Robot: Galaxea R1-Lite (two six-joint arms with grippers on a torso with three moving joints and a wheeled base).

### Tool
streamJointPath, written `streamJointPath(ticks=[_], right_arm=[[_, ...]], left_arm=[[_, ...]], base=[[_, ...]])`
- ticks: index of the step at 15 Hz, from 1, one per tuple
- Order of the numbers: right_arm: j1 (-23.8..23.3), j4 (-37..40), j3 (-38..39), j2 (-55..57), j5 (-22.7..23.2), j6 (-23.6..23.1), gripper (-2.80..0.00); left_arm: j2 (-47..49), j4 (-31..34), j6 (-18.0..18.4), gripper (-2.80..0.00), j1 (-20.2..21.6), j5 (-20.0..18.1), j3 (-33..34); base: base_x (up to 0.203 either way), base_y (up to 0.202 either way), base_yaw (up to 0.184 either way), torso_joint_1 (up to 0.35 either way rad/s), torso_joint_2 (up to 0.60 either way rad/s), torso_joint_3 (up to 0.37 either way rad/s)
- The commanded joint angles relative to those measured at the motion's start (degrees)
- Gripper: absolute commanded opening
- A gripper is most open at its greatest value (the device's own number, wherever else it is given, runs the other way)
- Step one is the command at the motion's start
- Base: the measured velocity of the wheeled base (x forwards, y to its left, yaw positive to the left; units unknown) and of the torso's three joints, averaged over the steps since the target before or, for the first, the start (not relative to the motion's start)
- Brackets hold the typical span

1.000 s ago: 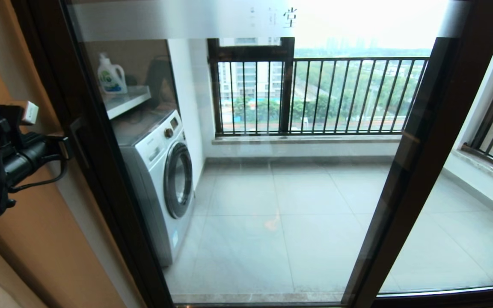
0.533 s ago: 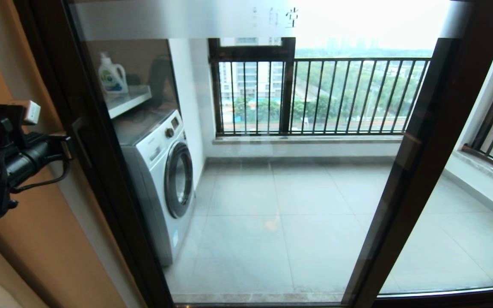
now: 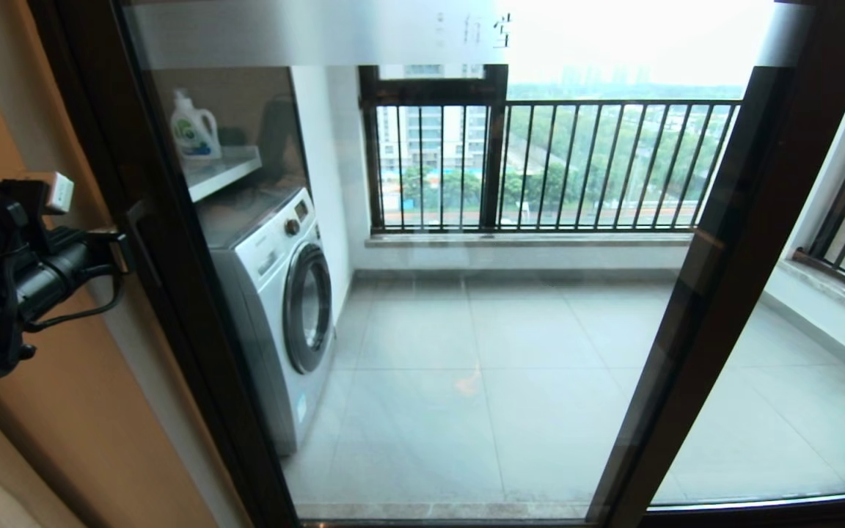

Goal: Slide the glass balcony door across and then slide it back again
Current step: Open the slid door

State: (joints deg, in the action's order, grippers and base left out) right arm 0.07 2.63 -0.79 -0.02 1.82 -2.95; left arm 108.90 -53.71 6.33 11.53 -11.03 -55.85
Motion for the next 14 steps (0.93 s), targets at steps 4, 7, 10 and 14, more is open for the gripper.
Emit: streamJointPath(ticks=[4,7,10,14], right_arm=[[0.0,0.0,0.0,0.0,0.0,0.0,-2.80],[0.0,0.0,0.0,0.0,0.0,0.0,-2.80],[0.0,-0.1,0.0,0.0,0.0,0.0,-2.80],[0.0,-0.1,0.0,0.0,0.0,0.0,-2.80]], left_arm=[[0.3,-0.3,-0.1,-2.80,-1.7,0.7,0.0],[0.3,-0.3,-0.2,-2.80,-2.2,0.7,0.1],[0.3,-0.3,-0.2,-2.80,-2.3,0.7,0.1],[0.3,-0.3,-0.2,-2.80,-4.1,2.0,0.0]], base=[[0.000,0.000,0.000,0.000,0.00,0.000],[0.000,0.000,0.000,0.000,0.00,0.000],[0.000,0.000,0.000,0.000,0.00,0.000],[0.000,0.000,0.000,0.000,0.00,0.000]])
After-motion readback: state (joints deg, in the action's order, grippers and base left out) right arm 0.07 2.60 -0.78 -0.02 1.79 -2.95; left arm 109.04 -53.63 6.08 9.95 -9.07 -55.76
